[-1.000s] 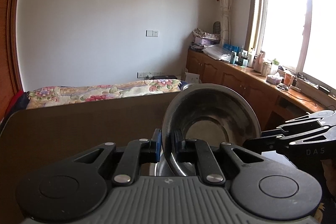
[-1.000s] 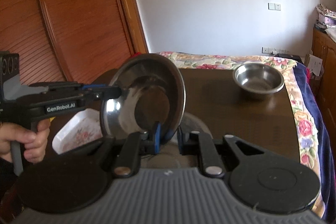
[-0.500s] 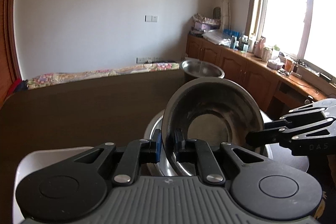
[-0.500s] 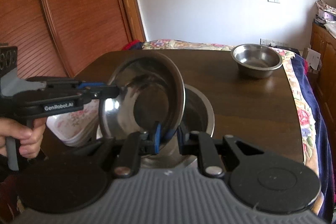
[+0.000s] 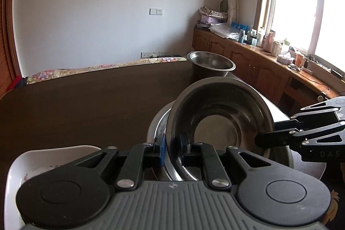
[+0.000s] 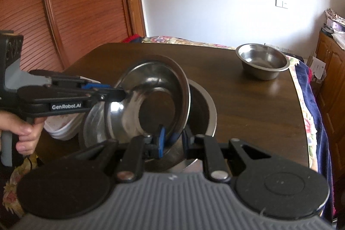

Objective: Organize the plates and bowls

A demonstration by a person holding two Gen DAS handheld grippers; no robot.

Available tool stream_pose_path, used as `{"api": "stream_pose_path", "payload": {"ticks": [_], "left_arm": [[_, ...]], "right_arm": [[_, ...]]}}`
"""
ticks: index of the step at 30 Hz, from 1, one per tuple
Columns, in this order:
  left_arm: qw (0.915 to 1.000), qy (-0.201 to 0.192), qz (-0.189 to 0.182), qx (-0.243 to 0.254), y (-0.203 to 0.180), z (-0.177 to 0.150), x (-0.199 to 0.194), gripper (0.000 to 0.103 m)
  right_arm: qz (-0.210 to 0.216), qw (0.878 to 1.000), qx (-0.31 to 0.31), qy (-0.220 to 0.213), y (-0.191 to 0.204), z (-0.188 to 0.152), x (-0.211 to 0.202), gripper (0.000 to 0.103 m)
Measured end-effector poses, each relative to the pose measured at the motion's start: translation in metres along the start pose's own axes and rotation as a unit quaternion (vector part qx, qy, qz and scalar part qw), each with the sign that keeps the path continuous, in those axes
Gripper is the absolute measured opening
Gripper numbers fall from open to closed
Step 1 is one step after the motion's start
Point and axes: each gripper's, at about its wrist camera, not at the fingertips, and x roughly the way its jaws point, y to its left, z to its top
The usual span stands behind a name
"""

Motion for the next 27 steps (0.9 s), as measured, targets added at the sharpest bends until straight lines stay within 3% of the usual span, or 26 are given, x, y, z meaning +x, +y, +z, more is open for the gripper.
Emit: {"api": "stream_pose_path", "payload": {"ticks": [8, 12, 22, 27], "left_arm": [[1.0, -0.002, -0.008, 0.001, -0.002, 0.002, 0.003, 0.038], [0.9999, -0.008, -0.01, 0.003, -0.003, 0.005, -0.001, 0.045], [0.9995, -0.025, -0.009, 0.015, -0.007, 0.011, -0.01, 0.046], [0.9988, -0.038, -0.002, 0.03, -0.012, 0.022, -0.01, 0.055]], "right_arm": [[-0.014, 1.0, -0.009, -0.014, 0.005, 0.001, 0.001, 0.021], [-0.015, 0.999, -0.007, -0.032, 0.003, 0.004, -0.005, 0.031], [-0.01, 0.999, -0.011, -0.051, 0.0, 0.008, -0.011, 0.031], [-0.016, 0.998, -0.011, -0.066, -0.003, 0.012, -0.016, 0.031]]}}
